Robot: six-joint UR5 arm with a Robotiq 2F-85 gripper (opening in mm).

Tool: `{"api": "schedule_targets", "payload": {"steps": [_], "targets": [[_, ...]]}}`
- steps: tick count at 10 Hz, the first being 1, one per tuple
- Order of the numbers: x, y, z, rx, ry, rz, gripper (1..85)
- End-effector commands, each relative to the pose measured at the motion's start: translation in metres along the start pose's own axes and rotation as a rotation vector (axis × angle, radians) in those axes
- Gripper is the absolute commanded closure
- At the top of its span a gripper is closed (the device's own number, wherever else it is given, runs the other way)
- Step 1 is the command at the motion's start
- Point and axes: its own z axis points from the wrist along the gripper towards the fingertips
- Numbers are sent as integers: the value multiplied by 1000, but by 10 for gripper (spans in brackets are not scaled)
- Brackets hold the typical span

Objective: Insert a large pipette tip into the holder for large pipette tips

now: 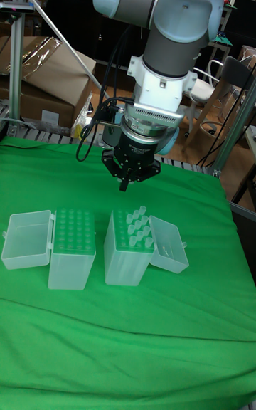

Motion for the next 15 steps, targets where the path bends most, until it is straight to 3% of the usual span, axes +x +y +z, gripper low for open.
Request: {"api": "schedule_targets", "payload": {"steps": [1, 2, 3, 5, 11, 15], "targets": [[7, 5, -1, -20, 24, -38, 677], [3, 5, -1, -22, 9, -58, 547], [8, 5, -1, -22, 28, -81, 477], [10, 13, -2, -51, 37, -34, 567], [7, 11, -1, -50, 20, -35, 600], [10, 25, -3, -82, 3, -10, 603]]}}
